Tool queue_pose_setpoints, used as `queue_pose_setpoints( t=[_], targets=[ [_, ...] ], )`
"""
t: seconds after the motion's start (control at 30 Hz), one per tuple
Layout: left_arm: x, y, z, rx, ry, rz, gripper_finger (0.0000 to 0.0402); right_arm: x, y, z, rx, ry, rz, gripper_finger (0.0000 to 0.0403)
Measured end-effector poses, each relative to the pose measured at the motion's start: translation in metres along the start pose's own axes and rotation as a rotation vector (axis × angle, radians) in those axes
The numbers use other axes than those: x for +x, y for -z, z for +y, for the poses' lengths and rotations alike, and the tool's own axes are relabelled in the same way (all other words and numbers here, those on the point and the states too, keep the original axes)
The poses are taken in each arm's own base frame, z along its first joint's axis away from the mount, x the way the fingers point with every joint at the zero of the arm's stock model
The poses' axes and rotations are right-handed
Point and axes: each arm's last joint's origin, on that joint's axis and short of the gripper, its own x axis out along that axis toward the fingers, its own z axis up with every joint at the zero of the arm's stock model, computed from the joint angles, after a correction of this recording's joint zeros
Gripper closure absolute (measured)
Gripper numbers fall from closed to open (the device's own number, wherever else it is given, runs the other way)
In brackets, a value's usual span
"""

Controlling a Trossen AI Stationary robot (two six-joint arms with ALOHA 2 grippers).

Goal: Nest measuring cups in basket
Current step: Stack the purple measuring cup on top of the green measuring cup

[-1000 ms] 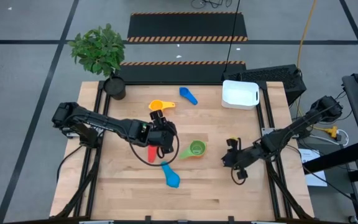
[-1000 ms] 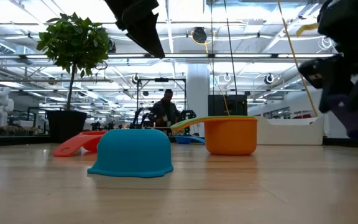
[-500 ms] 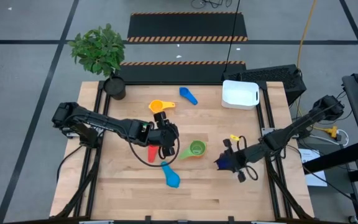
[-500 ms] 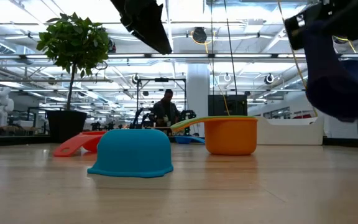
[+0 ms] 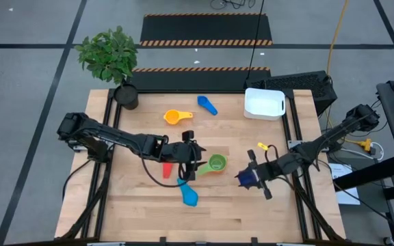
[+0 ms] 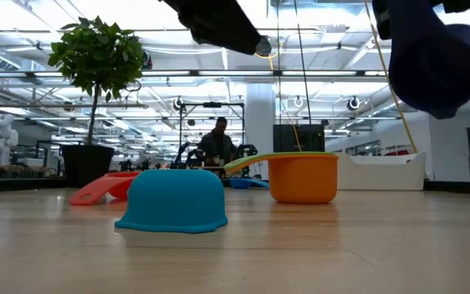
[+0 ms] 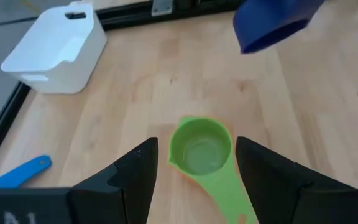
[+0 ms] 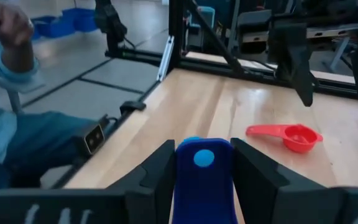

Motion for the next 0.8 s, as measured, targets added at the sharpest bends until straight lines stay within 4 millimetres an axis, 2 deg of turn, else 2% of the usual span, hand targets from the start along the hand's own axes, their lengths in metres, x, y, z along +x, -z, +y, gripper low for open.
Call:
queue_pose_setpoints(
  t=[0.1,0.43,0.6,0.8],
  targets=[
    [0.002,-0.002,-0.004,-0.003,0.04,-0.028,0.0171,0.0,-0.002,0.0,0.014,-0.001,-0.022,0.0282],
    [0.001,-0.016,-0.02,0.055,0.118,-0.193,0.009,-0.001,-0.015,0.001,0.022,-0.011,-0.151,0.0282],
    [0.012,-0.014,-0.024,0.073,0.143,-0.213,0.0089,-0.003,-0.023,0.001,0.004,-0.034,-0.232,0.0282],
    [0.026,-0.017,-0.03,0.09,0.266,-0.315,0.0106,-0.005,-0.03,0.004,-0.011,-0.118,-0.305,0.0282]
  ],
)
